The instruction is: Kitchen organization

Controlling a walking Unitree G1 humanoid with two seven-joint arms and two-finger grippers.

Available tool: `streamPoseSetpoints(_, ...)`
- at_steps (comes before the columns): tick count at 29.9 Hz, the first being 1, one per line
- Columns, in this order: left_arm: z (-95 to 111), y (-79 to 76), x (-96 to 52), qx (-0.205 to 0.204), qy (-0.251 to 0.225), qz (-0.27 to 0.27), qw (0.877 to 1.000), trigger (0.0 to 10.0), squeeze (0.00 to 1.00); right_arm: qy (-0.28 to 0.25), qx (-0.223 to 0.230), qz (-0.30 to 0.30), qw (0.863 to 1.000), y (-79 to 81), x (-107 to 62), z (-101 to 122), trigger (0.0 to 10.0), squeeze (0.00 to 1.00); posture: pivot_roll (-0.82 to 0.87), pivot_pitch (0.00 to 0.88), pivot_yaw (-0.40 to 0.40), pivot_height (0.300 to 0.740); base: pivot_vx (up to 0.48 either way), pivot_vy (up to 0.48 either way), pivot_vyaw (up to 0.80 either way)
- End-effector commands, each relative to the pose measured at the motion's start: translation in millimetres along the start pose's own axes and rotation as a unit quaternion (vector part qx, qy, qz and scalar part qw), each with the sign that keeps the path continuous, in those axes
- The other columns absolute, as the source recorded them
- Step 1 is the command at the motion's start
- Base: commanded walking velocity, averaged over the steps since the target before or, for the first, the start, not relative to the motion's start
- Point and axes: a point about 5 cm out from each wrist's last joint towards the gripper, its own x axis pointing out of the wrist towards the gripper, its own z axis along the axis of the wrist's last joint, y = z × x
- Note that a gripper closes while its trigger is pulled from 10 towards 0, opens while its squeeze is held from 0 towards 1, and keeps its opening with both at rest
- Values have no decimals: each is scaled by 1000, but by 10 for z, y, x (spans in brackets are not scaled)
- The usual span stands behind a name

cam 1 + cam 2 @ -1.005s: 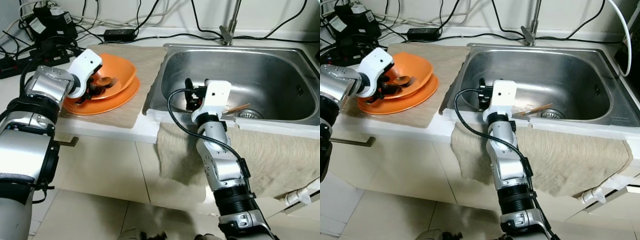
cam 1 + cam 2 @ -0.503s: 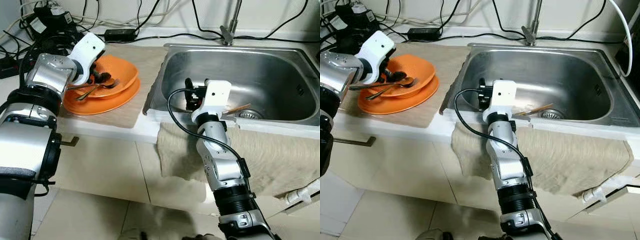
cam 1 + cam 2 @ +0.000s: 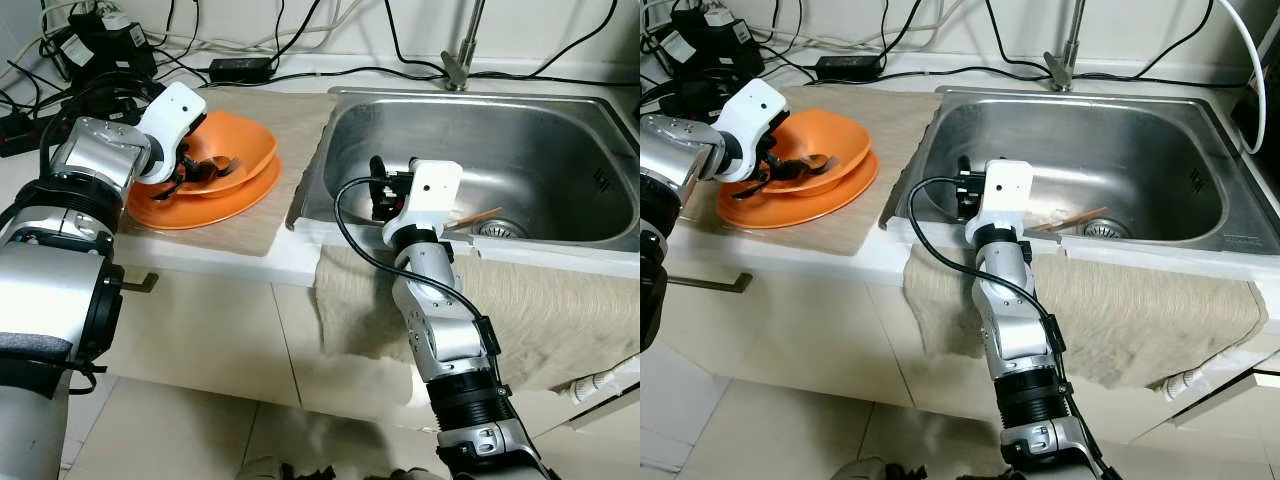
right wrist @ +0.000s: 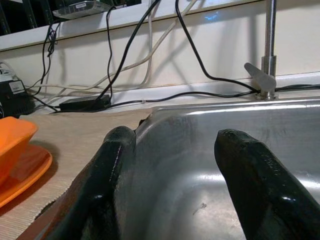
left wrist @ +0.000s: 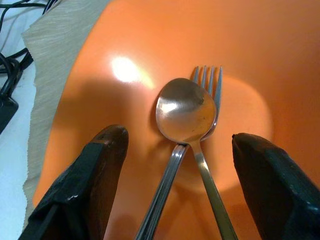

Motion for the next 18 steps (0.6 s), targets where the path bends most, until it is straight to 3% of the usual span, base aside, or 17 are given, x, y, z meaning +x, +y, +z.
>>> streamPoseSetpoints(1,-21,24,-20,-3,10,-3,1000,10000,0,-6,1,10,1000,73,33,50,10000,0,84,8,101,740,0,0,0)
streamPoseSetpoints(6,-17,14,-20,1,13,-13,1000,9922,0,-5,1,10,1000,75,35,50,10000,0,85,9,101,740,0,0,0)
streamPoseSetpoints(7,-15,12,-20,1,14,-14,1000,0,0,-5,1,11,1000,77,36,50,10000,0,86,10,102,740,0,0,0)
streamPoseSetpoints(18,-7,-11,-14,0,16,-25,1000,0,0,-4,3,10,1000,84,35,50,10000,0,86,13,105,740,0,0,0)
